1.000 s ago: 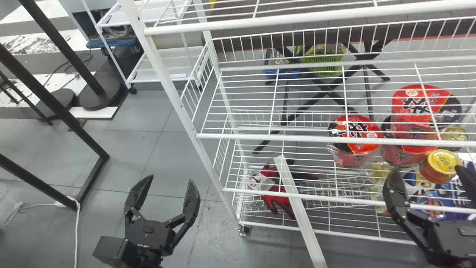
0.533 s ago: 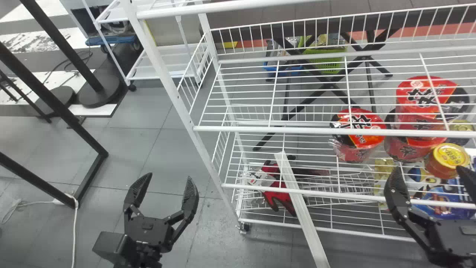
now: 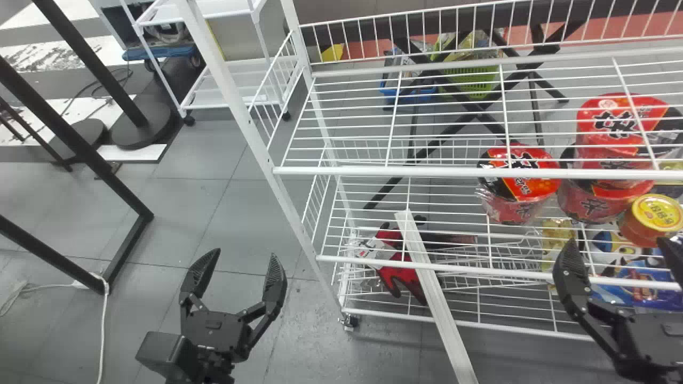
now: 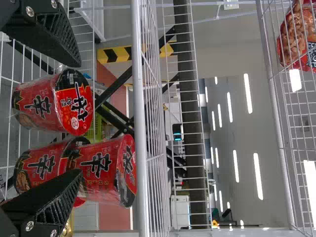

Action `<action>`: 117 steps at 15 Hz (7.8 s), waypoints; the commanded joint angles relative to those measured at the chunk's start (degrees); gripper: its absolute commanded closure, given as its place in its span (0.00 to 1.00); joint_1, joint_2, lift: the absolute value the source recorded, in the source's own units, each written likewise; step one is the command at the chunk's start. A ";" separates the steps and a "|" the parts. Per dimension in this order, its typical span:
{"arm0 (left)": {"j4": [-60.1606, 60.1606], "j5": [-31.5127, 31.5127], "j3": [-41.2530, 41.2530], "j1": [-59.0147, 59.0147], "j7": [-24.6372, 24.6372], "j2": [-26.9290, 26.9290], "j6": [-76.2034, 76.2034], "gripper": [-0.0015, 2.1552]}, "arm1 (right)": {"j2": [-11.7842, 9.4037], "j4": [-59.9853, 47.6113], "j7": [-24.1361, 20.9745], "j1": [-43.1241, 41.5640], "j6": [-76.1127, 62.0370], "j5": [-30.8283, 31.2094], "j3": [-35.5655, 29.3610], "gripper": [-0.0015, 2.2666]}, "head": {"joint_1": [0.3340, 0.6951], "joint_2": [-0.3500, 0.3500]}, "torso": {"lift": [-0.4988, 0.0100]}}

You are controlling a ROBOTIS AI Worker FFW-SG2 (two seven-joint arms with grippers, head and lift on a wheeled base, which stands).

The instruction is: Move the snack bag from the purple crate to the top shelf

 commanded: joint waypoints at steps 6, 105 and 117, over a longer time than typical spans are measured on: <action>-0.04 0.04 0.00 0.09 0.00 -0.09 -0.18 0.05 | -0.09 1.19 0.26 0.09 -4.63 -0.17 -0.17 0.01 | 1.00 0.88 | 0.09; 12.97 1.88 -0.88 -5.97 -0.88 0.97 -5.27 0.05 | -10.11 27.21 27.16 -7.73 87.12 -2.01 -51.14 0.01 | 1.00 0.00 | 0.09; 14.99 2.32 -0.88 -7.64 -1.23 1.41 -5.80 0.05 | -9.32 36.52 30.41 -10.54 73.59 3.08 -45.69 0.01 | 1.00 0.00 | 0.09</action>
